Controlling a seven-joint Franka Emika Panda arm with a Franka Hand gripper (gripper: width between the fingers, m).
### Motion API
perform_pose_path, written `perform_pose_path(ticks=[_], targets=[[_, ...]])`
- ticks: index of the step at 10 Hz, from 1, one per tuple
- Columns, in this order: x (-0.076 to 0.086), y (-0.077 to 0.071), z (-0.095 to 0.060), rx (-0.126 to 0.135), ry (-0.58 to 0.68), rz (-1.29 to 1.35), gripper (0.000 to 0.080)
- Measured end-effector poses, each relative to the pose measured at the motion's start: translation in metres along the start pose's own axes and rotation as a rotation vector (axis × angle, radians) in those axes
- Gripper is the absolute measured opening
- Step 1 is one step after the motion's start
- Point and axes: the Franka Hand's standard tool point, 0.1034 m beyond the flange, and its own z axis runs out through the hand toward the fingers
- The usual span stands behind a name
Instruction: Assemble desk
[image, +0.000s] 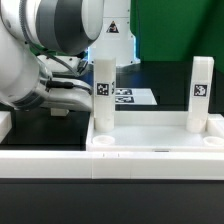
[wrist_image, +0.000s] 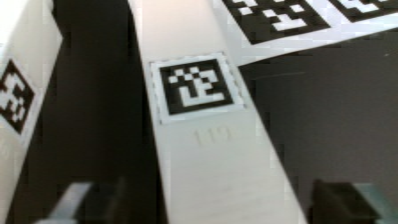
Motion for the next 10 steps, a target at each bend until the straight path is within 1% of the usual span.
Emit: perform_pose_path(ticks=[1,2,5,6,7,8,10], targets=[[0.000,0.000,0.000,0.000,0.000,0.000,0.0353],[0.000,0.000,0.000,0.000,0.000,0.000,0.0288],[0.000,0.000,-0.001,0.000,0.002,-0.001,0.0288],[0.001,0.001,-0.005,-0.003,0.009,-0.014,0.0288],[0.003,0.004,-0.018,-0.015,0.030,-0.043,0.0288],[0.002,0.005,-0.034,-0.038,0.044,-0.066,0.0288],[-0.007,-0.006,-0.069,-0.043,0.072,-0.086,0.0289]])
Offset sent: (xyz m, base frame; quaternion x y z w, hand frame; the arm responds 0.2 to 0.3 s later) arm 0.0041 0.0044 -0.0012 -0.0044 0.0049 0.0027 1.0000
